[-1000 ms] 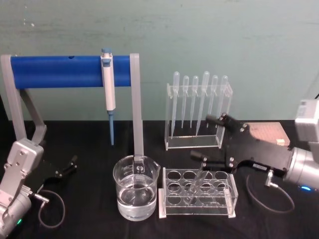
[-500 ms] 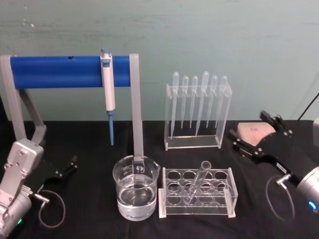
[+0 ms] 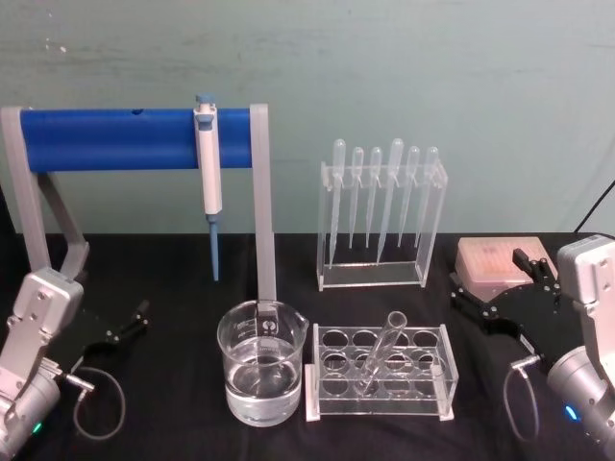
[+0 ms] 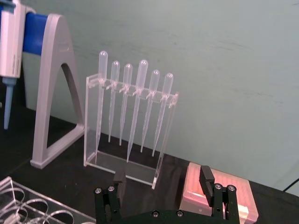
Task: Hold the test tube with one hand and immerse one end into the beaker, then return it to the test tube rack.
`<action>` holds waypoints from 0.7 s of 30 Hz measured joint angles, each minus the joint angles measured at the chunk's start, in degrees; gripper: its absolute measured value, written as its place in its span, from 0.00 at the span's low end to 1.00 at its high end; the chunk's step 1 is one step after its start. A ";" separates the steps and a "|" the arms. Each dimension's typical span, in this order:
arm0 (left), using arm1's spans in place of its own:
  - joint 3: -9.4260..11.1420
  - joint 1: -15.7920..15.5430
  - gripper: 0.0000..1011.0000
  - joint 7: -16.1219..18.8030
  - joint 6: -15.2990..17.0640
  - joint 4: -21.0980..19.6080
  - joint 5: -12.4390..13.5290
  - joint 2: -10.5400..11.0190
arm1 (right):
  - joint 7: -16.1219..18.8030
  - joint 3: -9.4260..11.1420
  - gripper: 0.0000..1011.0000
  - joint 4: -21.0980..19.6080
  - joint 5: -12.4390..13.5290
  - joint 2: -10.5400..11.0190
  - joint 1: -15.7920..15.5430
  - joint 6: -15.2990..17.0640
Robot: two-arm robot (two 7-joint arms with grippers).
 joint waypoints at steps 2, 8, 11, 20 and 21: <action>0.00 0.00 0.99 0.00 0.00 0.00 0.00 0.00 | -0.01 0.03 0.99 -0.14 -0.68 0.01 -0.18 0.51; 0.00 0.00 0.99 0.00 0.00 0.00 0.00 0.00 | -0.01 0.02 0.99 -0.14 -0.58 0.00 -0.13 0.47; 0.00 0.00 0.99 0.00 0.00 0.00 0.00 0.00 | -0.01 0.02 0.99 -0.14 -0.52 0.00 -0.10 0.42; 0.00 0.00 0.99 0.00 0.00 0.00 0.00 0.00 | -0.04 -0.04 0.99 -0.13 -0.42 -0.01 -0.06 0.31; 0.00 0.00 0.99 0.00 0.00 0.00 0.00 0.00 | -0.04 -0.05 0.99 -0.12 -0.40 -0.01 -0.05 0.30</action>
